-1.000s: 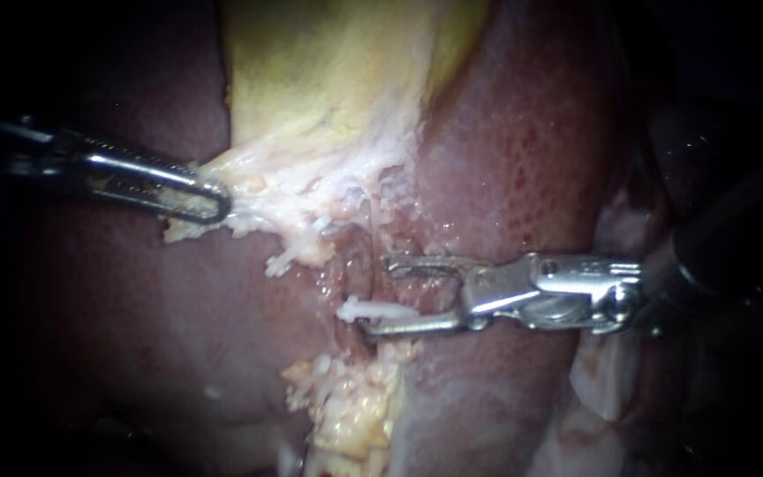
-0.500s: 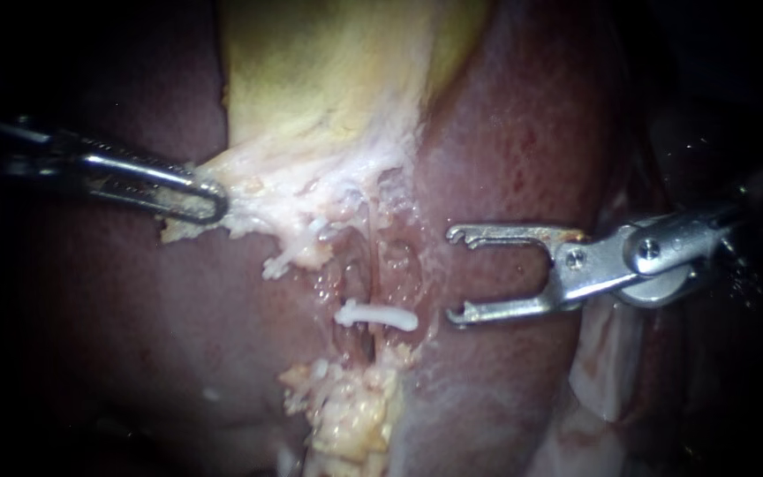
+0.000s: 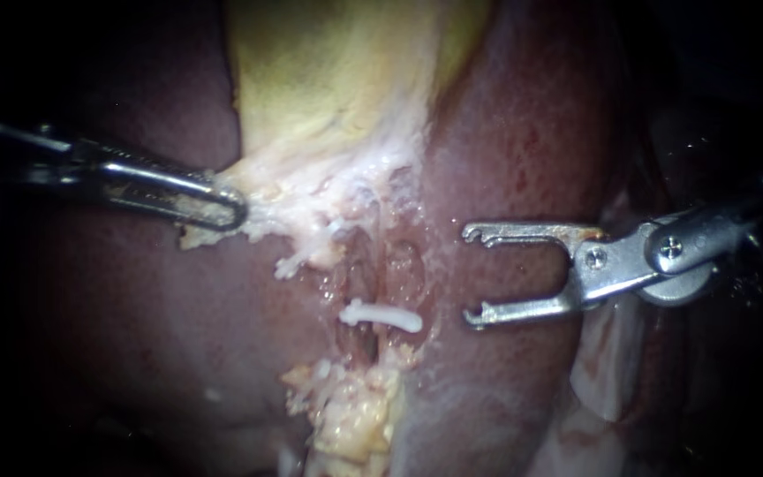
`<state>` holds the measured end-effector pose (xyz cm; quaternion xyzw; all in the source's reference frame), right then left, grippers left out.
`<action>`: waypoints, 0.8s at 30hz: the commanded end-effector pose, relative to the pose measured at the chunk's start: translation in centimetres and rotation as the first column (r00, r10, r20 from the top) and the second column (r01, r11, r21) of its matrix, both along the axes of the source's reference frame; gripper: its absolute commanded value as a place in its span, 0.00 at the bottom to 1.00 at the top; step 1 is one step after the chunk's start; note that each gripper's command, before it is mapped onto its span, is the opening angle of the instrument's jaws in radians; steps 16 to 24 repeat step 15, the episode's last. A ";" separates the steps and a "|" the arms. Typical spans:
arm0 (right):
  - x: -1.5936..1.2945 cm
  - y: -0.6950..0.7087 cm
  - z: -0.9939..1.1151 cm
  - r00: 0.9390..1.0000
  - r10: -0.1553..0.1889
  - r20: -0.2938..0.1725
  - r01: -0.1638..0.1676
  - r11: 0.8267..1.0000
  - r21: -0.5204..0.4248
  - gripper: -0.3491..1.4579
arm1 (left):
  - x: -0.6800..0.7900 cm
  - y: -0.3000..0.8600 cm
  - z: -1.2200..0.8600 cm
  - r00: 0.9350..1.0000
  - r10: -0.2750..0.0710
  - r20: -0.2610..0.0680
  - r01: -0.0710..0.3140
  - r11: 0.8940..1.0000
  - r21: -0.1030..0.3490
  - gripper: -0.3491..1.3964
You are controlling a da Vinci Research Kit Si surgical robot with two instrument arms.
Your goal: Going back first clip right tube
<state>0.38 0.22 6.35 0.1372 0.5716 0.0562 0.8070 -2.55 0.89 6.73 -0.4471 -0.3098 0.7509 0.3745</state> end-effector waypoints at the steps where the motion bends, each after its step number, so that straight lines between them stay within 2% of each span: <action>1: 0.00 0.00 0.00 1.000 0.000 0.000 0.000 1.000 0.000 0.47 | -0.03 -0.01 0.05 1.000 0.002 -0.002 -0.002 1.000 -0.001 0.00; 7: 0.00 0.00 0.00 1.000 0.000 0.000 0.000 1.000 0.000 0.47 | -0.08 -0.03 0.15 1.000 0.008 0.000 -0.008 1.000 -0.002 0.00; 24: 0.02 -0.02 0.02 1.000 0.001 0.000 -0.001 1.000 -0.002 0.47 | -0.05 -0.02 0.12 1.000 0.009 0.002 -0.009 1.000 -0.001 0.00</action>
